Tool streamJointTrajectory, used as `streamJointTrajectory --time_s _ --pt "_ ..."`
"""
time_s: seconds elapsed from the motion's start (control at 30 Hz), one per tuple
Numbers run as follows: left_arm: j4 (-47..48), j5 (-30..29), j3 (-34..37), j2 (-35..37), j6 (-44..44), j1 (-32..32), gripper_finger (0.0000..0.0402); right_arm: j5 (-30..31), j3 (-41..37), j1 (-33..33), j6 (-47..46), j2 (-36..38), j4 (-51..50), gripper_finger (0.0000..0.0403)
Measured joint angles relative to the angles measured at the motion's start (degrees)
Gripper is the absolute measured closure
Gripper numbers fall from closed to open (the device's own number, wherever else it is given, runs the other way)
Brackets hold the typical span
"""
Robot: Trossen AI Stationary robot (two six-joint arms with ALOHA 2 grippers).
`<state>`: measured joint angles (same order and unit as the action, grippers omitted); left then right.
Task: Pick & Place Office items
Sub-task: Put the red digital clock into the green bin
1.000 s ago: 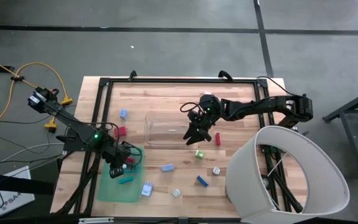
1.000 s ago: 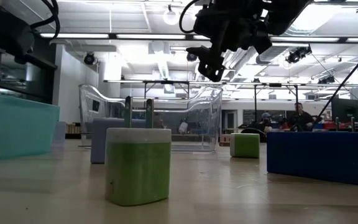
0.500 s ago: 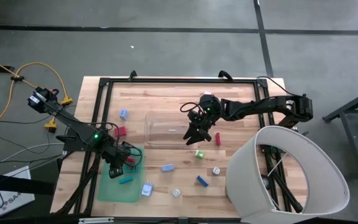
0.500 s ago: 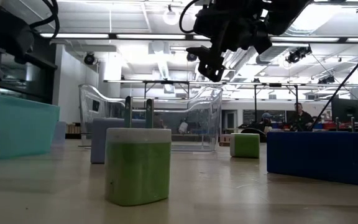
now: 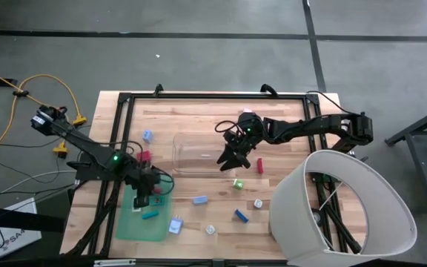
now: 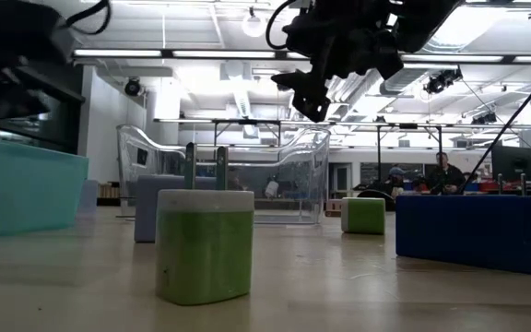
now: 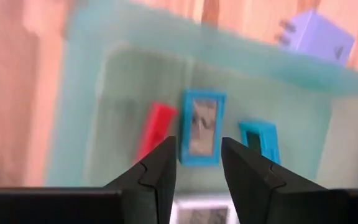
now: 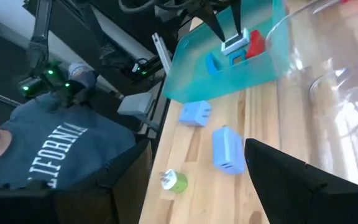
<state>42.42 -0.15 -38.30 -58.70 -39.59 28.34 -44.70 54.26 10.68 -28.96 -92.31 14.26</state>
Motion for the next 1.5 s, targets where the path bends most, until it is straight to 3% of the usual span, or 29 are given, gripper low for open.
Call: streamJointTrajectory --time_s 0.23,0.4,0.57,0.73,0.87,0.97,1.17,1.5 --pt "-0.5 -3.48 -0.92 5.06 9.75 -7.05 0.0278 0.49 0.0 1.84 1.04 2.22 -1.64 0.0156" --pt "-1.26 -6.24 -0.92 7.85 14.19 -11.26 0.0278 4.06 0.0 4.42 4.29 5.09 -10.57 0.0156" --pt "-2.47 -6.2 -0.92 8.96 18.14 -14.66 0.0278 14.64 0.0 6.8 8.58 10.91 -25.01 0.0156" --pt "-2.67 -6.05 -0.92 9.05 19.79 -16.97 0.0278 30.05 0.0 6.74 8.58 18.29 -39.68 0.0156" --pt "-2.65 -6.0 -0.92 9.05 19.84 -17.79 0.0278 42.35 0.0 4.6 1.68 21.0 -50.12 0.0156" --pt "-2.65 -6.0 -0.92 9.05 19.81 -17.8 0.0278 46.95 0.0 2.7 -5.5 20.91 -56.92 0.0156" --pt "-2.65 -5.98 -0.92 9.05 19.67 -17.8 0.0278 51.89 0.0 -2.67 -19.51 18.69 -63.58 0.0156" --pt "-2.65 -5.98 -0.92 9.05 19.42 -17.78 0.0278 55.27 0.0 -11.12 -36.88 12.86 -64.73 0.0156"
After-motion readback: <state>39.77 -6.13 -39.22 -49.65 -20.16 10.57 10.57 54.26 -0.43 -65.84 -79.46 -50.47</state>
